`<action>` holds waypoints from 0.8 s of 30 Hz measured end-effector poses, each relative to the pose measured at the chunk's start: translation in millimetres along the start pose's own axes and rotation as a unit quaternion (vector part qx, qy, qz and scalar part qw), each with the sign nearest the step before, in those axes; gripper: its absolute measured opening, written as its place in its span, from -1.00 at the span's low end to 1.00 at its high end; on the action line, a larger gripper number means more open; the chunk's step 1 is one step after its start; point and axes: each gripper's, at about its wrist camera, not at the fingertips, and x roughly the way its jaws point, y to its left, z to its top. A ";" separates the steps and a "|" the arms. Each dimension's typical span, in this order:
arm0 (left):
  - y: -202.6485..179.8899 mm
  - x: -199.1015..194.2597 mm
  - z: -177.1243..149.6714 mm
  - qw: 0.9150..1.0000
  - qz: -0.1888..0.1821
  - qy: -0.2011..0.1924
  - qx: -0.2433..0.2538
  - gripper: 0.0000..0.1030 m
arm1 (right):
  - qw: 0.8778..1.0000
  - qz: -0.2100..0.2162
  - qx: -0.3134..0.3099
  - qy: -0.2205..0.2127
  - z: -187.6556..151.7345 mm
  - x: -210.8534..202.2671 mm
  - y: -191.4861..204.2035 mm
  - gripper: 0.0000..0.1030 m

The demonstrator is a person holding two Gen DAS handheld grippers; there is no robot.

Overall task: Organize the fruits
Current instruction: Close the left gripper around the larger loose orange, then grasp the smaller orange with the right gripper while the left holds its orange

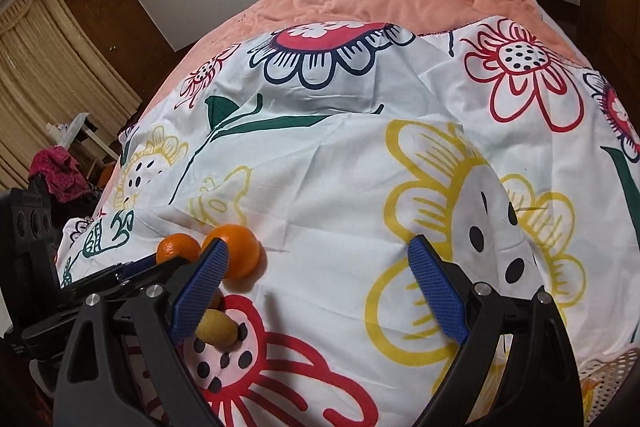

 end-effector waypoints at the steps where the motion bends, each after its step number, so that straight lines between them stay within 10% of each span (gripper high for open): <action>1: -1.3 1.2 0.8 1.000 0.002 -0.001 0.002 -0.26 | 1.000 -0.001 -0.002 0.000 0.6 0.9 0.9 0.76; 24: 23.5 -67.2 -23.6 0.992 0.020 -0.123 -0.006 -0.26 | 0.989 -0.059 -0.134 0.025 -1.1 26.7 72.3 0.67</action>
